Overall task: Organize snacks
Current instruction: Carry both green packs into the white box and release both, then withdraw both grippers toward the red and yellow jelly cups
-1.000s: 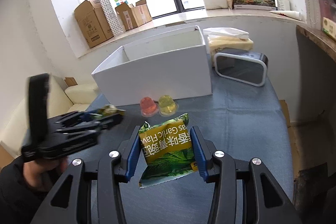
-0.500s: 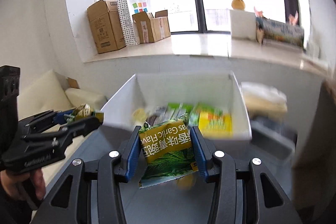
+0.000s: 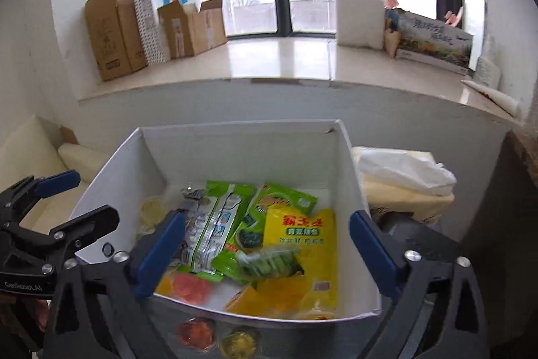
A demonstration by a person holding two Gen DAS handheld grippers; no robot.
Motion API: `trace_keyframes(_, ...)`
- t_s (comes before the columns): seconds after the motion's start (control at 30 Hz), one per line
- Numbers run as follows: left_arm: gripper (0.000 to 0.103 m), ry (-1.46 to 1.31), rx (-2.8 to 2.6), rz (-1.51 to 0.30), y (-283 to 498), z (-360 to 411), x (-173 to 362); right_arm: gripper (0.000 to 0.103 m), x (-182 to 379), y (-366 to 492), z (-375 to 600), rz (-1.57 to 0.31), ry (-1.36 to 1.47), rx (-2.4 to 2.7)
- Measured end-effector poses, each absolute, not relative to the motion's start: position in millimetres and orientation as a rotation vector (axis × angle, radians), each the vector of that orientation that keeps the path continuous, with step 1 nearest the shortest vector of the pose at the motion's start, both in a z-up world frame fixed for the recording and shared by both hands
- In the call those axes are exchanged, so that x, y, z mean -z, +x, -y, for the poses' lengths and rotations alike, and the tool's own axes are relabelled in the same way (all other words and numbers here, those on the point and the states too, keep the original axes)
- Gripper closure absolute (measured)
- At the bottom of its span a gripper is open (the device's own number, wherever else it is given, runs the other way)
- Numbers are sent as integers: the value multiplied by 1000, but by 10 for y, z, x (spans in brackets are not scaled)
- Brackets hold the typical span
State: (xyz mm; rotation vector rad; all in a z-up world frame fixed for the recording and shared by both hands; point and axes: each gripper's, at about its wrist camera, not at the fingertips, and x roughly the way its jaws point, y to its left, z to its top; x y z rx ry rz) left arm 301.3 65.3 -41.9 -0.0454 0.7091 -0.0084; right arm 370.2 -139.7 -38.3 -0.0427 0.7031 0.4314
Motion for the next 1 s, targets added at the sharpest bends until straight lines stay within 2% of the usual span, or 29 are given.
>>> trace_keyframes(0.37, 0, -70, 14, -726, 2837, -608, 431, 0, 283, 3484, 1517, -692, 11, -482)
trace_keyframes(0.6, 0, -69, 35, -687, 2394, -601, 357, 0, 326, 2960, 1698, -692, 71, -529)
trace_keyframes(1.0, 0, -135, 65, -694, 1303, -503, 754, 0, 1170, 2544, 1706, -855, 17, -547)
